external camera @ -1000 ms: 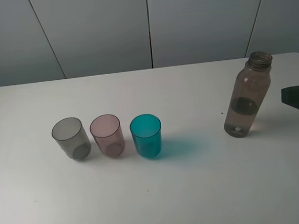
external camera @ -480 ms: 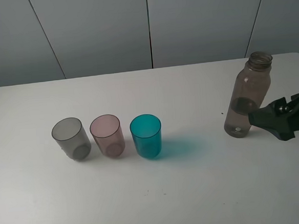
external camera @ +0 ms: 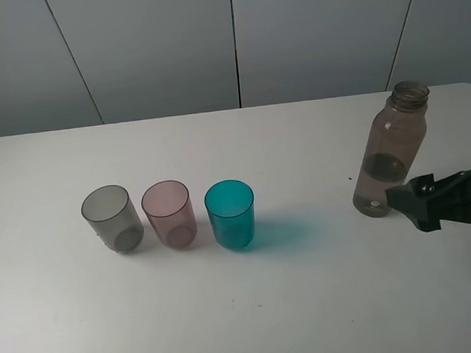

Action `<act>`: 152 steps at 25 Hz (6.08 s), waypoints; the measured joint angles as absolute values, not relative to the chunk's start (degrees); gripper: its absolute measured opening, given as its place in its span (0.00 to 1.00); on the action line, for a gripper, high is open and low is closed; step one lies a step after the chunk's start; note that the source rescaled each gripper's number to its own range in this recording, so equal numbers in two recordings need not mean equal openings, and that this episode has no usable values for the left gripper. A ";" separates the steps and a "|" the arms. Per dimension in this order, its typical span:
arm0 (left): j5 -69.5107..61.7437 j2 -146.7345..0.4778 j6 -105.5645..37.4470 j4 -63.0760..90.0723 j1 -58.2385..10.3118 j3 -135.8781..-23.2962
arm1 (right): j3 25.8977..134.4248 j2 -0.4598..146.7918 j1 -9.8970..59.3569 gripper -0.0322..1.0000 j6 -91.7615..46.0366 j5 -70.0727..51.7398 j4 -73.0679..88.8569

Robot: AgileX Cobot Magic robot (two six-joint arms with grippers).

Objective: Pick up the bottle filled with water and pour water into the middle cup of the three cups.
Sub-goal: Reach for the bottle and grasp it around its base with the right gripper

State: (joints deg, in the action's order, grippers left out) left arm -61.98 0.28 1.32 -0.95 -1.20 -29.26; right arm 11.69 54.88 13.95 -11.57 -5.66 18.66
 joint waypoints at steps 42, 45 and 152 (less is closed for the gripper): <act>-61.98 0.28 1.32 -0.95 -1.20 -29.26 | 5.07 75.73 13.95 1.00 2.49 27.71 -0.35; -61.98 0.28 1.32 -0.95 -1.20 -29.26 | 5.03 78.72 13.95 1.00 2.49 30.24 -0.44; -61.98 0.28 1.11 -0.95 -1.20 -29.26 | 12.21 107.85 14.07 1.00 3.06 68.89 3.88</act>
State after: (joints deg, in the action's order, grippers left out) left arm -61.98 0.28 1.11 -0.95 -1.20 -29.26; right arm 12.21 107.85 14.07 3.06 68.89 3.88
